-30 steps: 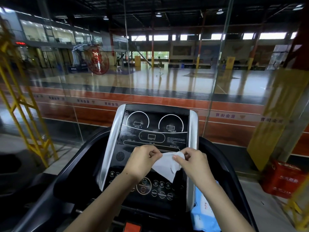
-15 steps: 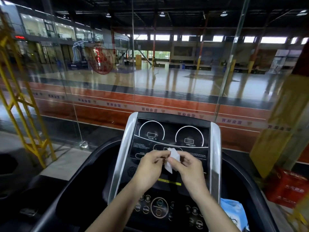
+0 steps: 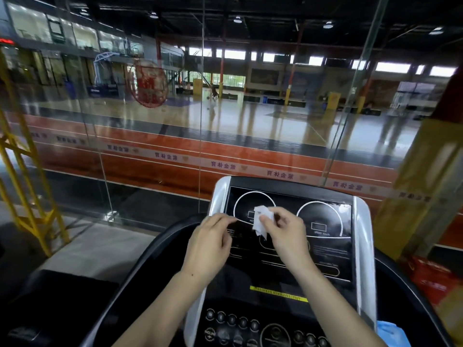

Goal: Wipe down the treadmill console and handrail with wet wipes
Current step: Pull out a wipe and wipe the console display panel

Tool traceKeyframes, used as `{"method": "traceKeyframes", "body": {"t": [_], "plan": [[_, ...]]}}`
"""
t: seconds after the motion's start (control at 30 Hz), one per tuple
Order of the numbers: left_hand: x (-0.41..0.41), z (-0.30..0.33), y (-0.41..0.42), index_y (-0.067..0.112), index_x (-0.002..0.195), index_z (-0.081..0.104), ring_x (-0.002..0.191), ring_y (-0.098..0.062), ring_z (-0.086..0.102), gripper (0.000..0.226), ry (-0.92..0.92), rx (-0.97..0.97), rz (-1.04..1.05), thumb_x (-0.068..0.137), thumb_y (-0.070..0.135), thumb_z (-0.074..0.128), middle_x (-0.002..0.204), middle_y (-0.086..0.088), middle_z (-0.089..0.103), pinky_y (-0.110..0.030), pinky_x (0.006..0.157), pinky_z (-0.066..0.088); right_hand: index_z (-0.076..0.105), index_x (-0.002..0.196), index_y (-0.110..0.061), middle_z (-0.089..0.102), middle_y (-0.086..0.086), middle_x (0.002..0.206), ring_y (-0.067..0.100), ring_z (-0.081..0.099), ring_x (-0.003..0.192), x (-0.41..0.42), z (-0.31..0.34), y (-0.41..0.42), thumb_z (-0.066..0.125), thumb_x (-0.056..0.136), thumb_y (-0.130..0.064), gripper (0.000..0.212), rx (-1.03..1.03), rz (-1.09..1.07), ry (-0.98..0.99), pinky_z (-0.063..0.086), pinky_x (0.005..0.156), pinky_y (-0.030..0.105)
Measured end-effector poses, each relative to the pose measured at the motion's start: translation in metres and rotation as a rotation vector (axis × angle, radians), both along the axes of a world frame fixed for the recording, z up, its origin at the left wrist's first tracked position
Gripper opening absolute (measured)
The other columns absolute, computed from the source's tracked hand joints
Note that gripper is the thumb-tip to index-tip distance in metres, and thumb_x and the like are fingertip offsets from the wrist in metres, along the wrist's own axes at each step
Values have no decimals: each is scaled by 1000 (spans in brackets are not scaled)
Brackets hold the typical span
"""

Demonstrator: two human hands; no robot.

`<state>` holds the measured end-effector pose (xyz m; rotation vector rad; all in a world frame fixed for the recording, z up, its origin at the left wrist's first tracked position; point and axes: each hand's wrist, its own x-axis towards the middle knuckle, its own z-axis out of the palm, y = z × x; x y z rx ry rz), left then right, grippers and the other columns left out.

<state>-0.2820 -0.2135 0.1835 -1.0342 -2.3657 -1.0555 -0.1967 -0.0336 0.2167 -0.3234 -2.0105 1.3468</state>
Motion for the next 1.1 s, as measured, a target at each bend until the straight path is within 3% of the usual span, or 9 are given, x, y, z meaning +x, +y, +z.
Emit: {"method": "traceKeyframes", "body": {"t": [0.17,0.3,0.4,0.47,0.6,0.77,0.87,1.0,1.1], "plan": [[-55,-25,-9,20,134,64,129,-23,56,45,96,-84,52,93,2,59,144,2,58,-46,102,52,72,103,-25,69,-14,91,2,61,80,-45,10,9,75,92,-9,20,367,-157,19,48,75,14],[-78,-35,2,20,150,50,151,-21,36,52,129,-171,28,99,8,55,164,1,39,-46,116,41,76,104,-8,71,3,100,14,62,90,-85,13,16,72,86,7,24,785,-243,103,54,83,28],[-87,-42,13,16,160,35,160,-20,19,63,141,-193,18,100,9,54,172,2,25,-45,126,29,74,102,-9,69,7,99,30,67,94,-114,3,20,59,86,4,26,973,-226,27,60,77,43],[-90,-49,18,14,163,30,161,-21,10,69,152,-196,26,98,8,54,174,2,16,-43,129,22,73,100,-10,67,7,100,32,66,94,-117,-6,16,57,84,-1,24,1044,-186,-54,60,71,45],[-95,-64,23,13,163,27,162,-20,1,73,177,-122,10,95,7,53,175,2,11,-43,130,13,72,109,-10,66,3,112,26,58,107,-102,-14,7,65,94,-24,22,1071,-90,-75,52,92,36],[-94,-68,22,13,162,30,162,-18,2,72,159,-70,-16,94,7,52,175,2,14,-46,130,17,69,127,-7,71,7,109,31,62,103,-111,-17,20,72,87,1,41,1087,-129,-67,55,91,43],[-94,-69,20,12,162,30,162,-18,3,71,165,-61,-18,94,8,52,175,2,14,-48,130,19,75,111,-12,65,6,112,31,55,108,-116,-12,22,78,86,-9,25,1174,-193,-68,54,87,49],[-93,-69,20,14,163,28,162,-17,1,71,175,-61,-7,96,9,50,175,3,13,-47,130,18,79,106,-14,59,15,139,37,46,134,-116,-7,26,78,89,-22,19,1332,-268,-57,33,119,54],[-92,-70,21,14,163,28,162,-17,3,71,177,-51,-4,96,8,51,175,3,14,-47,130,18,76,106,-12,65,11,122,33,59,117,-118,-11,29,76,90,-17,17,1333,-213,-27,41,114,52]]}}
